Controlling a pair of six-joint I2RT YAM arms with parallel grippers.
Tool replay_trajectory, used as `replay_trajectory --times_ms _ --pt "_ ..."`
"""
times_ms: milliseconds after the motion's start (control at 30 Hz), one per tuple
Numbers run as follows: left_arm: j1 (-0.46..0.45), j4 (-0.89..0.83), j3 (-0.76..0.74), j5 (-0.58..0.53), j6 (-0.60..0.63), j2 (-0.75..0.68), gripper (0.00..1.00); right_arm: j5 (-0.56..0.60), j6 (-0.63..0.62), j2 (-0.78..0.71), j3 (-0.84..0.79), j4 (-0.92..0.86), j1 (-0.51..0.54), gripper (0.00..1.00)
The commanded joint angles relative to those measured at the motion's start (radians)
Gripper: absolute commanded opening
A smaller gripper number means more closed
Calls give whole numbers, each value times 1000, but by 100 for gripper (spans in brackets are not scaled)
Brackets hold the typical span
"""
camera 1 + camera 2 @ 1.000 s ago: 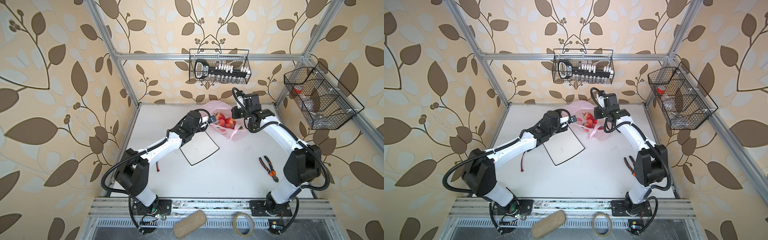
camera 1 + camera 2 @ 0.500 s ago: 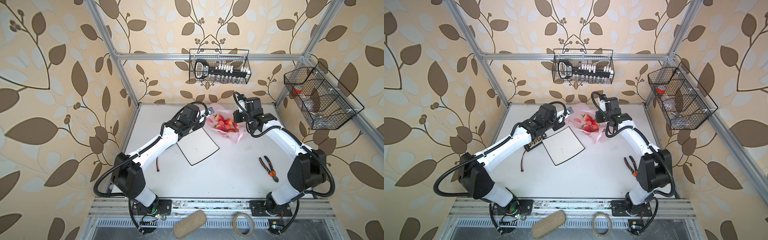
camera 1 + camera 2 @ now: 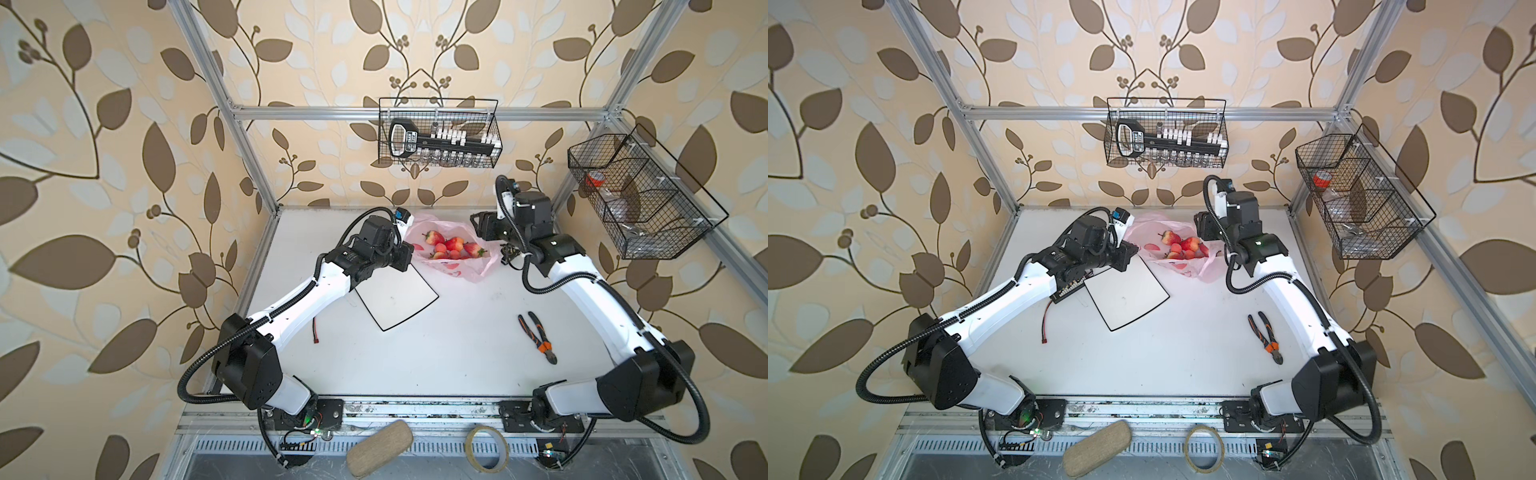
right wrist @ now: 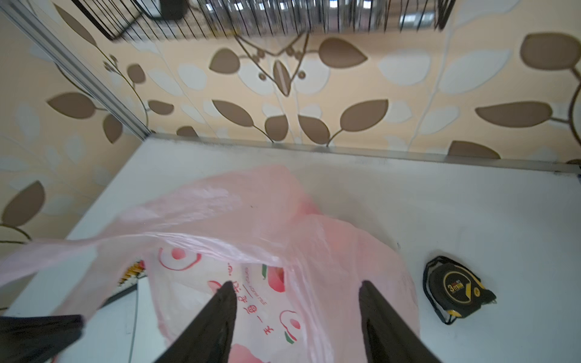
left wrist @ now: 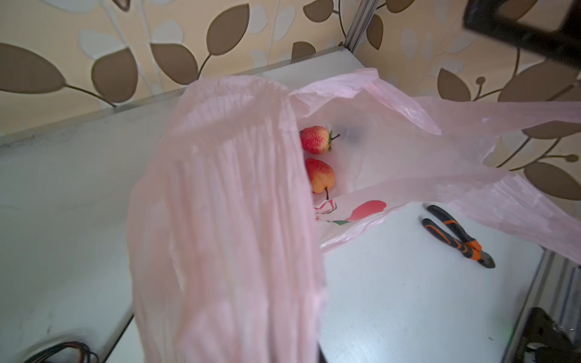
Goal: Take the fake fruits out of the plastic bag
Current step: 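Release the bag with the right gripper and lower it into the bag opening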
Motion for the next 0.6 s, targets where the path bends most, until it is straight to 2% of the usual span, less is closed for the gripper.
replay_trajectory --times_ms 0,133,233,333,400,567 --pt "14 79 1 71 -151 -21 0 -15 9 -51 15 7 66 61" --pt "18 89 11 95 -182 -22 0 64 -88 -83 17 -26 228 54" --pt "26 94 13 108 -200 -26 0 136 -121 -49 45 -90 327 46" --pt "30 91 12 92 -208 -31 0 234 -67 7 36 -149 357 31" --pt "31 94 8 83 -212 -31 0 286 -24 39 22 -156 356 25" --pt "32 100 -3 81 -233 -66 0 441 -4 125 -14 -140 358 21"
